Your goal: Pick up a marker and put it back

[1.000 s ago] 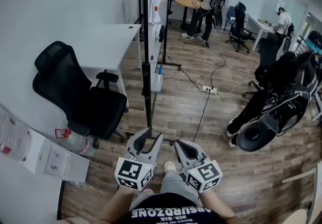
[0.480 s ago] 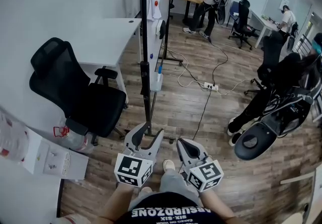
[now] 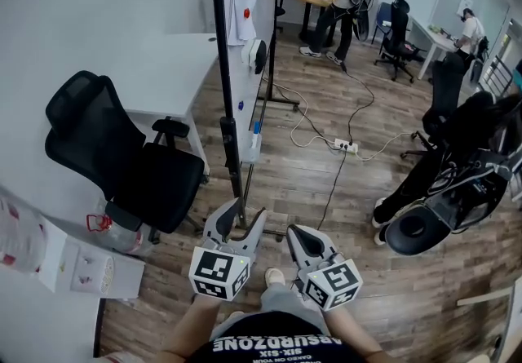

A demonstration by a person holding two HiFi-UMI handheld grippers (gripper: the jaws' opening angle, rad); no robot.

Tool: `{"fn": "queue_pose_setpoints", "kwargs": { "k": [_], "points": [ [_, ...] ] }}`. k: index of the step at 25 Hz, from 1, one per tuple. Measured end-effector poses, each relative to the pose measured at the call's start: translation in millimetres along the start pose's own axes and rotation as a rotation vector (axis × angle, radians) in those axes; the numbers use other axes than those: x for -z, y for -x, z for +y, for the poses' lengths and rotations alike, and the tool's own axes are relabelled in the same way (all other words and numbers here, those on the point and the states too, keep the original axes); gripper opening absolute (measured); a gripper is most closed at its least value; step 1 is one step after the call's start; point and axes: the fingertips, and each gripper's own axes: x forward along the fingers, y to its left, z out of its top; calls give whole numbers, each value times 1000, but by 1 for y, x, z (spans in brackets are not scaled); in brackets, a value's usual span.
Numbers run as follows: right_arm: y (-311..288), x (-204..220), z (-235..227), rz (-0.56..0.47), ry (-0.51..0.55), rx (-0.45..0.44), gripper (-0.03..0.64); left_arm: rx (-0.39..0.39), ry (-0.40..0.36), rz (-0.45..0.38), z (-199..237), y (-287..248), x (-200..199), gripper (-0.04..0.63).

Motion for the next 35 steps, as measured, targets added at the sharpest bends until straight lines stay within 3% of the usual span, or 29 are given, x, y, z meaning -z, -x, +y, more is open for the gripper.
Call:
{"fn": "queue_pose_setpoints", "kwargs": {
  "k": [8,13,23,35],
  "points": [
    [-21,-16,-38,-6,-5,-24,-3,-58,11,15,10,-45,-5,190],
    [-38,-21,-57,8,0,-72,-3,-101,14,60,20,-75,1,190],
    [-59,-29,-95,37,16,-156,-3,-224,24,57,34,-117,-5,190],
    [-100,-20,-107,85,-3,-205,-3,-298,58,135,72,-150,10,189]
  ]
}}
